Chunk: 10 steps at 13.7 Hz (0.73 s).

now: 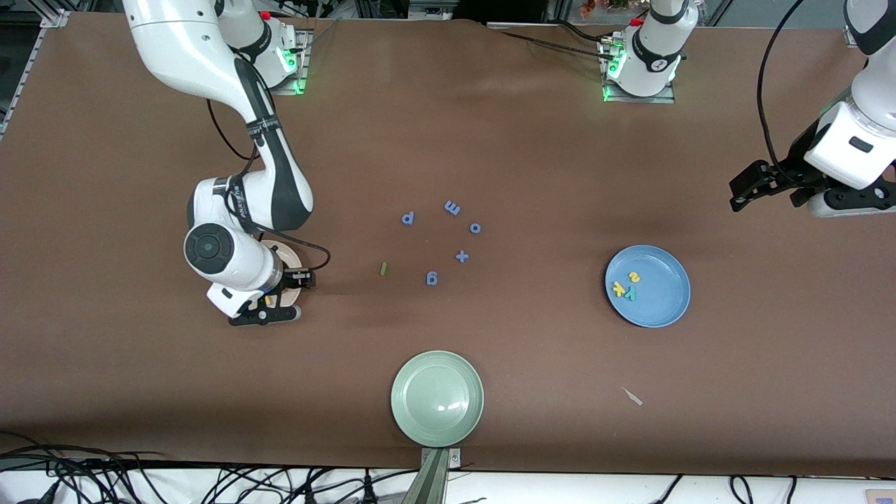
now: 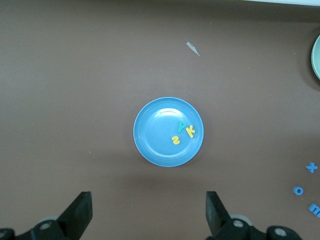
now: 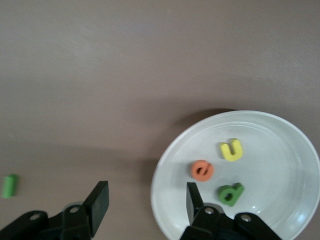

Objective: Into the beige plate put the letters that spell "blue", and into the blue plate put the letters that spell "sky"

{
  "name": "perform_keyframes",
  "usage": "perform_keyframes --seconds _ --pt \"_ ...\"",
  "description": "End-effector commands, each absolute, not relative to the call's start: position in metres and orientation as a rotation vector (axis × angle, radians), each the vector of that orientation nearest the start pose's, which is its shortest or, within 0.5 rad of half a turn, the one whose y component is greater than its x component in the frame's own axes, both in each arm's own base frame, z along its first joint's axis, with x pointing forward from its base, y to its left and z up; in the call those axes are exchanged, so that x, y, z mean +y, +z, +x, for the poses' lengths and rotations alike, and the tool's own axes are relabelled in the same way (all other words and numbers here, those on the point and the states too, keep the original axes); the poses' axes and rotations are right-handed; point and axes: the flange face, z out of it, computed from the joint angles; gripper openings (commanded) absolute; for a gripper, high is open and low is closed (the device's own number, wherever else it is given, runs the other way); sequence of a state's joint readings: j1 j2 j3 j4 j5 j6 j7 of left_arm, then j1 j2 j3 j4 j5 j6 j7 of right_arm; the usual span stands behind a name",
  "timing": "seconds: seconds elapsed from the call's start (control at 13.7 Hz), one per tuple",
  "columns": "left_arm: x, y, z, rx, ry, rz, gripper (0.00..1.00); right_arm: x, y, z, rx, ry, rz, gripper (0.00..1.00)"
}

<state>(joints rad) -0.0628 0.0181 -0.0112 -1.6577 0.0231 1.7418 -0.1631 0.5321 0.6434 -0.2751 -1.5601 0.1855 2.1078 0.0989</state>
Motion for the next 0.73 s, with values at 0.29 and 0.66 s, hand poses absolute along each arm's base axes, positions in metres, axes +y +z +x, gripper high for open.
perform_keyframes --seconds 0.29,0.66 --pt "-0.038 0.592 0.556 -0.047 -0.004 -3.118 1.0 0.307 0.268 0.639 -0.015 0.08 -3.132 0.78" --pt "-0.049 0.598 0.563 -0.021 -0.025 -3.119 1.0 0.357 0.238 0.622 0.0 0.014 -3.083 0.78"
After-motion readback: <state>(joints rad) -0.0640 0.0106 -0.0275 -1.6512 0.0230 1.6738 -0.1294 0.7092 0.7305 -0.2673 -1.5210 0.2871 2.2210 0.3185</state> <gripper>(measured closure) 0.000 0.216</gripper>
